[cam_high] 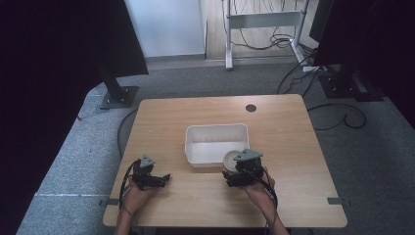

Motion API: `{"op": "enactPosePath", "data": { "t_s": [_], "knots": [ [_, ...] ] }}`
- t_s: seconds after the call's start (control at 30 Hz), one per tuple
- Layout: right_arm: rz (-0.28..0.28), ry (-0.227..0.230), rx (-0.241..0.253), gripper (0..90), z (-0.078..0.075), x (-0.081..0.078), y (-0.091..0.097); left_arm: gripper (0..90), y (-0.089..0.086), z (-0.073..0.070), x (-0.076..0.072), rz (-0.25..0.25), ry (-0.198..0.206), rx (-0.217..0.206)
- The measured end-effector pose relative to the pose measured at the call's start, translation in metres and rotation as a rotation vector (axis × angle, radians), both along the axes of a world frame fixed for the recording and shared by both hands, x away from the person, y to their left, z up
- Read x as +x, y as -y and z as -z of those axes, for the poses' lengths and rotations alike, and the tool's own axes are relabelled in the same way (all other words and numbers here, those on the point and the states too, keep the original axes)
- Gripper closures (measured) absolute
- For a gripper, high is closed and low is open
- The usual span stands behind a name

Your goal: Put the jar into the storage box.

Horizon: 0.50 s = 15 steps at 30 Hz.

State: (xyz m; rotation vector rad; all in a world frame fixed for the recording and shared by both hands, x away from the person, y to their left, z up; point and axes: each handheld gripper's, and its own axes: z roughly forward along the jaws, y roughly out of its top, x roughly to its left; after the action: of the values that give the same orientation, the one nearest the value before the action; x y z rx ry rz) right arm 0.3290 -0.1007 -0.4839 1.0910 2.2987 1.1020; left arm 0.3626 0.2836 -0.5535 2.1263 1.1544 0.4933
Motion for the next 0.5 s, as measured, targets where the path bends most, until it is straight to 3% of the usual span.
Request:
{"op": "enactPosePath", "data": {
  "t_s": [0.5],
  "knots": [
    [-0.014,0.014,-0.003,9.4,-0.010,0.012,-0.013,0.0,0.000,0.000,0.000,0.000,0.000,-0.001]
  ]
}}
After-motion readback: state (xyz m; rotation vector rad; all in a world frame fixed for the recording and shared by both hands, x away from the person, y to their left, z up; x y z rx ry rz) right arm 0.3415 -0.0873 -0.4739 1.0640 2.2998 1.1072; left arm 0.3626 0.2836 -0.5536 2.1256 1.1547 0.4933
